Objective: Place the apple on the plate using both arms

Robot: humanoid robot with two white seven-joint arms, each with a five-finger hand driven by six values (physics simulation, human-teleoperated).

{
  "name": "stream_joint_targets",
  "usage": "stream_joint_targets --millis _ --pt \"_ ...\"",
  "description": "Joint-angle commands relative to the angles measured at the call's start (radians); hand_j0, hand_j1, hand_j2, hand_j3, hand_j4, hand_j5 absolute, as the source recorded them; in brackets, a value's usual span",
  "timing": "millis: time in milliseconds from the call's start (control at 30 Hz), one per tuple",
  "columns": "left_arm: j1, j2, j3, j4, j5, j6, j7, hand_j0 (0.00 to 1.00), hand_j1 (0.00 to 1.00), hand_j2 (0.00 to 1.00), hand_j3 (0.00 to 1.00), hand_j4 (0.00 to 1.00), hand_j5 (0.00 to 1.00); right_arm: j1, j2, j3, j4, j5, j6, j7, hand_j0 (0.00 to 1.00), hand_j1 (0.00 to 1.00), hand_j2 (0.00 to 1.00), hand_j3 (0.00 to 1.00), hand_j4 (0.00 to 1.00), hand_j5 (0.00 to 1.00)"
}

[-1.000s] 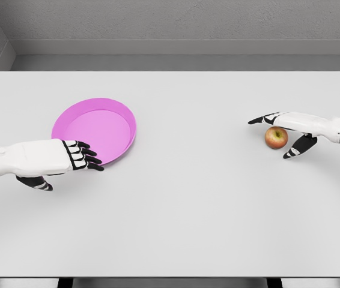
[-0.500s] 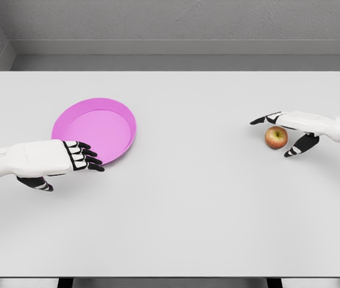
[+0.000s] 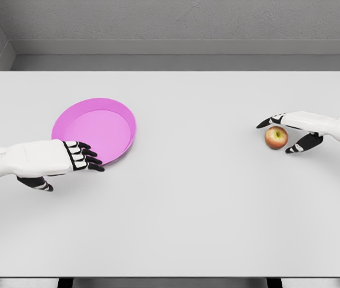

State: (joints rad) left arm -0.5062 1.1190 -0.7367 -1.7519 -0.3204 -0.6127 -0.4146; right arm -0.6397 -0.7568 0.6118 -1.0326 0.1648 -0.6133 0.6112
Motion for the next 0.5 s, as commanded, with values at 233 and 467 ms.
stream_joint_targets --millis 233,467 --pt "-0.002 0.002 0.000 0.000 0.006 0.002 0.000 1.00 1.00 1.00 1.00 1.00 1.00 0.000 -0.001 -0.001 0.000 -0.008 0.002 0.000 0.71 0.71 0.71 0.71 0.71 0.71" --pt "-0.002 0.001 0.000 0.000 0.006 0.002 0.000 1.00 1.00 1.00 1.00 1.00 1.00 0.000 0.008 -0.003 0.000 -0.008 0.002 0.000 0.68 0.68 0.68 0.68 0.68 0.68"
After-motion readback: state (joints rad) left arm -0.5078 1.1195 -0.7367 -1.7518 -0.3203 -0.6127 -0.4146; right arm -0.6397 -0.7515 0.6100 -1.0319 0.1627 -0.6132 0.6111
